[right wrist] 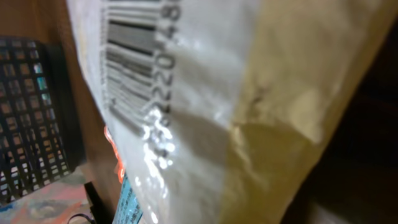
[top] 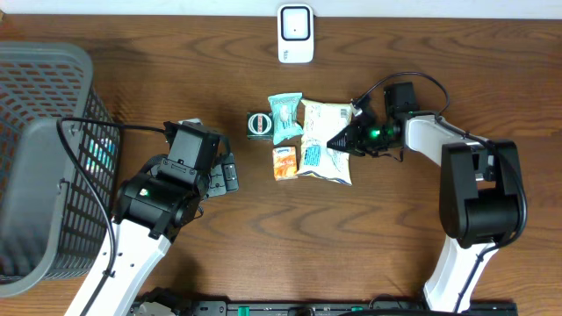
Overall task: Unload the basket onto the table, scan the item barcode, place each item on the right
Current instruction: 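Turn the snack bag over above the pile with the right gripper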
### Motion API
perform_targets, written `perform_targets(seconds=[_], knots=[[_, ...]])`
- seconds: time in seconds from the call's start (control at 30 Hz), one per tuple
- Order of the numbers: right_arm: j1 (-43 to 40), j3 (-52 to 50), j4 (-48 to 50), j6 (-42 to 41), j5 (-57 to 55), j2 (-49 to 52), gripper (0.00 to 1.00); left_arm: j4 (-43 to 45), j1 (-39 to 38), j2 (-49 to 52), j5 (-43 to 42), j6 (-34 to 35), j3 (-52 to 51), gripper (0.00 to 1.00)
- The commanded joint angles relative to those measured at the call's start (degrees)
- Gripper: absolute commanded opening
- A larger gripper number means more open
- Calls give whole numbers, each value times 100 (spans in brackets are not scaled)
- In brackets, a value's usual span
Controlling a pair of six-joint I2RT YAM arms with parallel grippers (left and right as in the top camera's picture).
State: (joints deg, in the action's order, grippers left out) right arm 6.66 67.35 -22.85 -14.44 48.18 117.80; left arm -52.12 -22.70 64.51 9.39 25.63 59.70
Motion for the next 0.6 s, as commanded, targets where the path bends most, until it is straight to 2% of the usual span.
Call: perform_targets(seconds=[0.0,0.3,0.57], knots=[[31,-151,-144,184,-345,-450,1,-15,20,22,96,-11,24,98],[157,-151,-531,841,-341,-2050,1,-15,20,22,96,-11,24,97],[874,-153,-673,2229,-319,-3088,1,-15,20,22,94,-11,24,98]])
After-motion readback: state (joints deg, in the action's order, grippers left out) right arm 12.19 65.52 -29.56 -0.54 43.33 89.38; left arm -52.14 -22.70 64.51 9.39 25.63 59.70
